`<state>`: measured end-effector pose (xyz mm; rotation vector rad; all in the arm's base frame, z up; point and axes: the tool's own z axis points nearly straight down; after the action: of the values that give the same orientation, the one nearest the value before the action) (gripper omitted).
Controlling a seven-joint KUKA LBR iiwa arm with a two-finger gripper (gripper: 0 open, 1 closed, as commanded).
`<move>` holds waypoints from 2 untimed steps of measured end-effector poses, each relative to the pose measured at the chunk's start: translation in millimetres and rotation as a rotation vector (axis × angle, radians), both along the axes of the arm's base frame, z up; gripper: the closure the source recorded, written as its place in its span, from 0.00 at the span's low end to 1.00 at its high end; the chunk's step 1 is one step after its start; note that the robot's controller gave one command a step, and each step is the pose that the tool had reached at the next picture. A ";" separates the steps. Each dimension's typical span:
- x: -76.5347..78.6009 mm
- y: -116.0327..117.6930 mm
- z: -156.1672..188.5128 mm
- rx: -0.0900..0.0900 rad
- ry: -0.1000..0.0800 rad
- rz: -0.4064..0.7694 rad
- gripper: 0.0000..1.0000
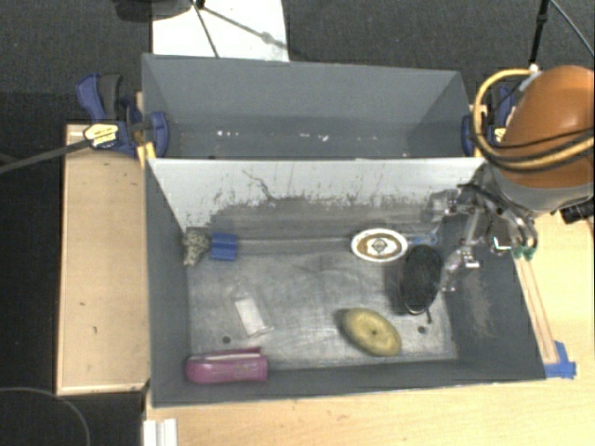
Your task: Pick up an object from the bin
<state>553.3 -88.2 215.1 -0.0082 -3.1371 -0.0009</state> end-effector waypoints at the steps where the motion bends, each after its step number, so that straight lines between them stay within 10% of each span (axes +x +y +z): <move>1: 25.7 -31.5 -135.5 -0.003 -0.030 0.516 0.00; 2: 14.2 -41.3 -113.7 -0.001 -0.011 0.975 0.00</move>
Offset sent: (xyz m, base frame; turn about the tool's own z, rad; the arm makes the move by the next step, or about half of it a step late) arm 0.0177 -0.0333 -0.1451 -0.5143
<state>567.5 -129.5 101.4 1.4672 -2.7847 0.0044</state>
